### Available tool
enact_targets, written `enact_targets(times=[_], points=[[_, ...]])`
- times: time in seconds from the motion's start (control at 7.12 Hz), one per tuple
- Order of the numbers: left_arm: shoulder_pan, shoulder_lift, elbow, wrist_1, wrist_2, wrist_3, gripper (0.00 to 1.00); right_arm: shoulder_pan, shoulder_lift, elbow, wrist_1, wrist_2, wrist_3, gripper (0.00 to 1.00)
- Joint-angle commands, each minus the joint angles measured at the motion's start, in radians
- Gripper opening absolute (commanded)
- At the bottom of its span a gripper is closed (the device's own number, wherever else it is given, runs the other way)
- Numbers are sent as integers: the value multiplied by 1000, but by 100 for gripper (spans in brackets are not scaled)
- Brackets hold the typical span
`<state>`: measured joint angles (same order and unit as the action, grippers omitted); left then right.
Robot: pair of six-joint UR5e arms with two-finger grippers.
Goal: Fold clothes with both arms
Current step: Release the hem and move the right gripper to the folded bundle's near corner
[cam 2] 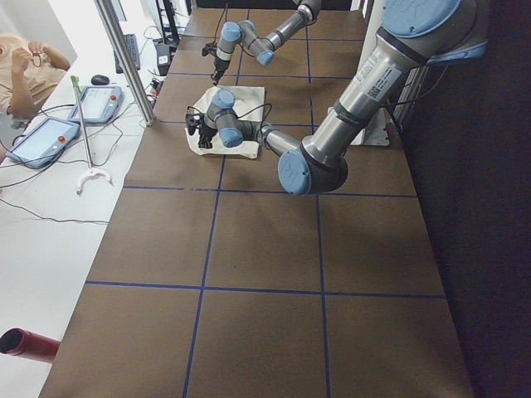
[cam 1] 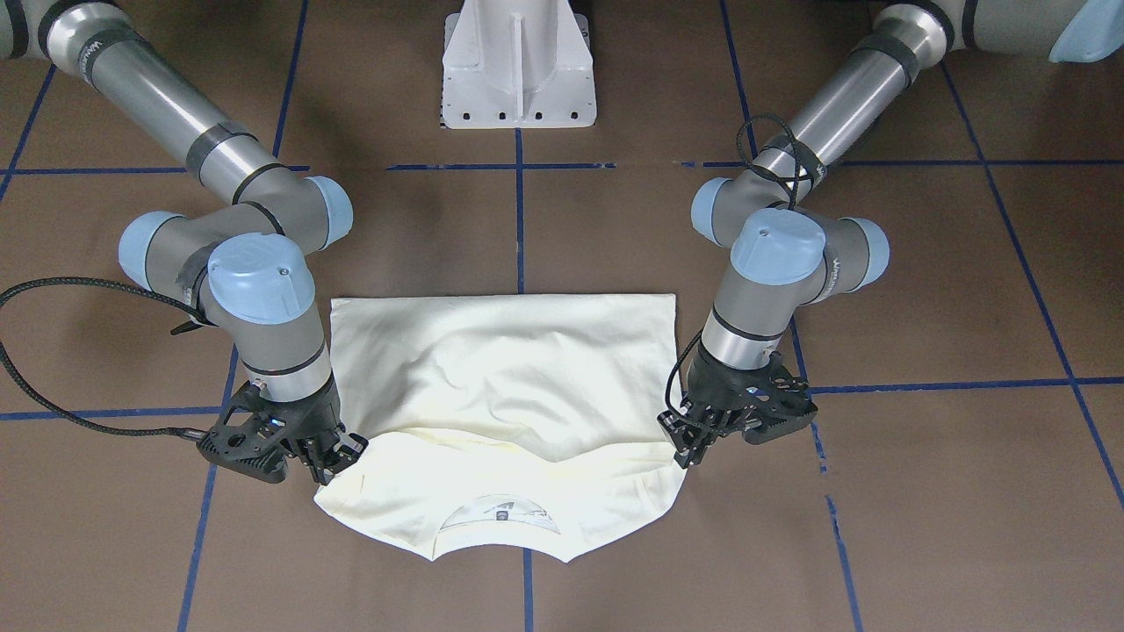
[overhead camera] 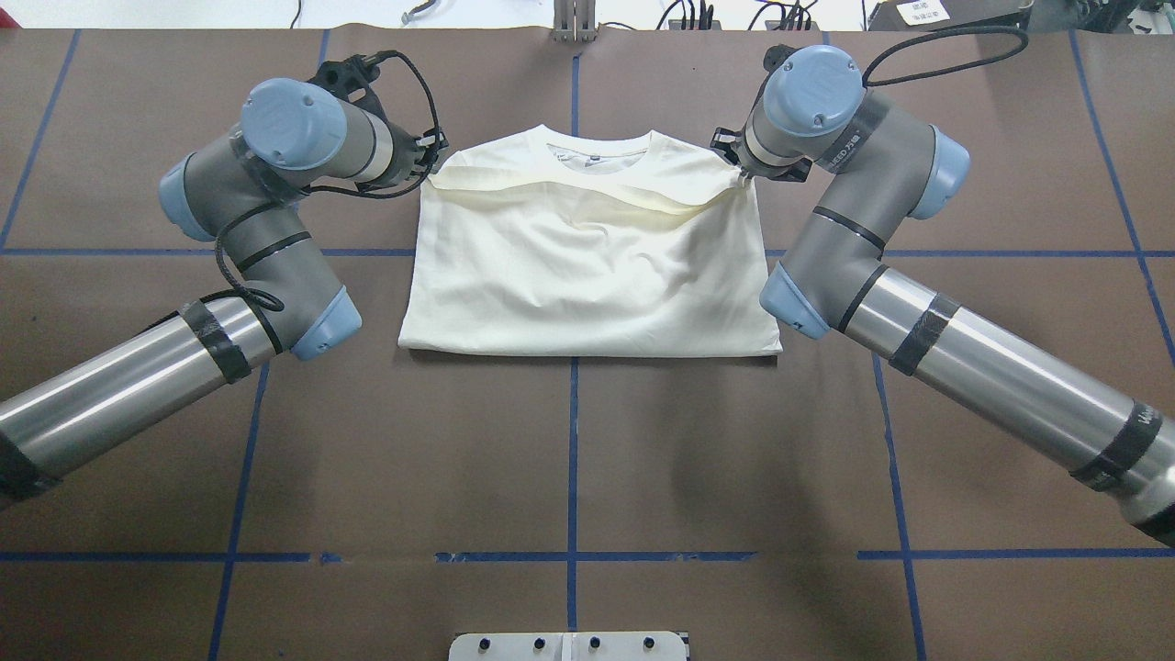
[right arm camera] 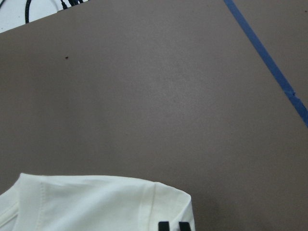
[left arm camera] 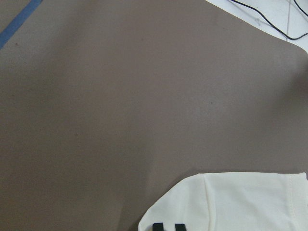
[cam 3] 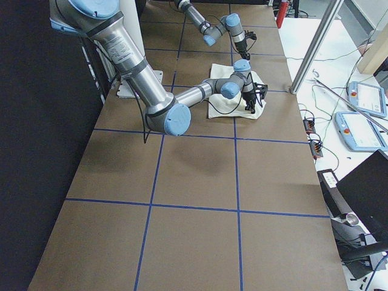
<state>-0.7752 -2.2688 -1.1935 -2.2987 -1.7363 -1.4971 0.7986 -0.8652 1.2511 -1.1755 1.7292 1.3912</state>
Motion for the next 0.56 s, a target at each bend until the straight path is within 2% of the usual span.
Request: enact_targets(times=[0.0, 0.14, 0.28, 0.42], points=[[-31, 128, -162, -10, -35, -5, 31, 19, -99, 158, 2, 51, 6, 58], [-39, 191, -251, -8, -95, -67, 32, 20, -177, 266, -4, 81, 26, 61], [-47, 202, -259, -8, -98, -147, 32, 19, -267, 378, -7, 90, 72, 64], [-52, 225, -261, -10, -100, -152, 32, -10, -359, 448, 5, 90, 169, 71]])
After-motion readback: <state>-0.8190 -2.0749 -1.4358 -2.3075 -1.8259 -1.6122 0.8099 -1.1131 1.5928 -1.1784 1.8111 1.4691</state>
